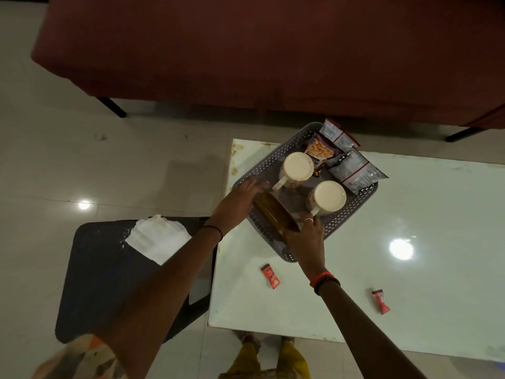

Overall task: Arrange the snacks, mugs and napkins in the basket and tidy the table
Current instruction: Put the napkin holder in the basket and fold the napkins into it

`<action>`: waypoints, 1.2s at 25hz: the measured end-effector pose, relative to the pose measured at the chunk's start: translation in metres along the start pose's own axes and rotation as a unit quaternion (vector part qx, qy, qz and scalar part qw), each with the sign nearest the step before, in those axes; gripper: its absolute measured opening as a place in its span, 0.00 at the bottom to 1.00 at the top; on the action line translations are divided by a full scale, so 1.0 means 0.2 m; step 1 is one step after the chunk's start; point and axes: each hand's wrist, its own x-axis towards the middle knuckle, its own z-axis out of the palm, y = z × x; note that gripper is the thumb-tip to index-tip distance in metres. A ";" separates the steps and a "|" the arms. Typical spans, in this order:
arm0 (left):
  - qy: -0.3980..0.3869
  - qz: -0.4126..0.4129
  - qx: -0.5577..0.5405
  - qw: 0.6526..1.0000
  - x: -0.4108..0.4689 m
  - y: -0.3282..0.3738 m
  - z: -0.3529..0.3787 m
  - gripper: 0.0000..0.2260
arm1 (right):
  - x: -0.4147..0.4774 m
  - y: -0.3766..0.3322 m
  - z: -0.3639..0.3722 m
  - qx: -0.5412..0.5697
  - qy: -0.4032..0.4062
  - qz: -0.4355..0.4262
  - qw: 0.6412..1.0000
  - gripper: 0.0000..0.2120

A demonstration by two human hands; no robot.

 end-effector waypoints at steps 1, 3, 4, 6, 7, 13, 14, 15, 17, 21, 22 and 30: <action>0.040 -0.013 -0.013 0.999 -0.05 -0.01 -0.02 0.25 | -0.02 -0.03 0.00 0.024 0.026 -0.015 0.999 0.22; 0.137 -0.052 -0.009 0.989 -0.18 -0.06 -0.07 0.22 | -0.06 -0.11 0.02 0.058 0.060 -0.065 0.994 0.17; 0.191 -0.081 -0.002 0.978 -0.25 -0.08 -0.08 0.20 | -0.08 -0.15 0.05 0.067 0.061 -0.091 0.992 0.16; 0.303 -0.171 -0.024 0.937 -0.40 -0.14 -0.10 0.17 | -0.11 -0.26 0.13 0.071 0.037 -0.129 0.988 0.12; 0.352 -0.228 -0.055 0.906 -0.48 -0.18 -0.11 0.16 | -0.12 -0.31 0.18 0.065 0.013 -0.140 0.988 0.10; 0.372 -0.503 -0.160 0.764 -0.82 -0.43 -0.07 0.17 | -0.13 -0.58 0.62 0.016 -0.213 -0.135 0.967 0.11; 0.349 -0.538 -0.165 0.750 -0.86 -0.47 -0.06 0.18 | -0.13 -0.61 0.68 0.006 -0.244 -0.123 0.962 0.14; 0.329 -0.570 -0.182 0.731 -0.90 -0.50 -0.04 0.19 | -0.14 -0.64 0.75 -0.011 -0.267 -0.120 0.956 0.19; 0.313 -0.604 -0.255 0.687 -0.95 -0.53 -0.02 0.20 | -0.14 -0.68 0.87 -0.047 -0.298 -0.122 0.946 0.26; 0.273 -0.605 -0.305 0.683 -0.99 -0.59 0.02 0.22 | -0.13 -0.72 1.04 -0.067 -0.301 -0.113 0.945 0.29; 0.263 -0.593 -0.310 0.695 -0.99 -0.60 0.02 0.21 | -0.12 -0.73 1.06 -0.066 -0.294 -0.107 0.947 0.29; 0.294 -0.518 -0.363 0.717 -0.95 -0.57 -0.02 0.08 | -0.13 -0.73 0.96 0.027 -0.284 -0.046 0.957 0.22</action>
